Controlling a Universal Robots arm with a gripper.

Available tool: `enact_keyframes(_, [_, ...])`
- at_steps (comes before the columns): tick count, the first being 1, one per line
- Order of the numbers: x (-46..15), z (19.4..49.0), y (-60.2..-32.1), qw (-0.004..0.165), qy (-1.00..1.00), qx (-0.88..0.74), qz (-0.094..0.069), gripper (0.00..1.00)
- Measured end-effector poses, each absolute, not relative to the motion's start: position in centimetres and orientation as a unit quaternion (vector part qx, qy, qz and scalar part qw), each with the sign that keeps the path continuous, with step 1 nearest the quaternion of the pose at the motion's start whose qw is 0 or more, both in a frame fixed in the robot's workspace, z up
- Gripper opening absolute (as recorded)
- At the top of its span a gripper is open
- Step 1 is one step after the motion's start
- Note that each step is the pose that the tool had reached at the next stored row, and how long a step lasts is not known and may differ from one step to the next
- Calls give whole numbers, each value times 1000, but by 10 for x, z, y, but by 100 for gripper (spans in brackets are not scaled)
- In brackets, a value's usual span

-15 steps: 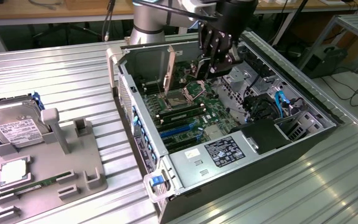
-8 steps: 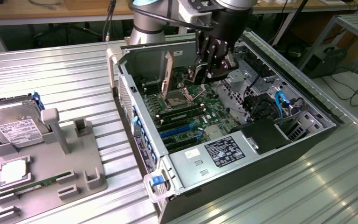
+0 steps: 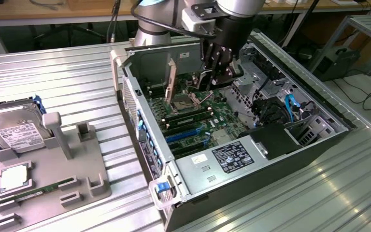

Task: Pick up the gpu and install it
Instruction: 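Insert the gpu into the slot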

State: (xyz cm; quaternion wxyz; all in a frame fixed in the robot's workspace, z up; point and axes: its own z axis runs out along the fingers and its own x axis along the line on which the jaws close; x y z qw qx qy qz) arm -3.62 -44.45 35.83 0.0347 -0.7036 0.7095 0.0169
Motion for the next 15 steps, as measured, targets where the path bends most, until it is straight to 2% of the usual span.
enact_keyframes(15, [-43,339,-452,31,710,-704,20,28])
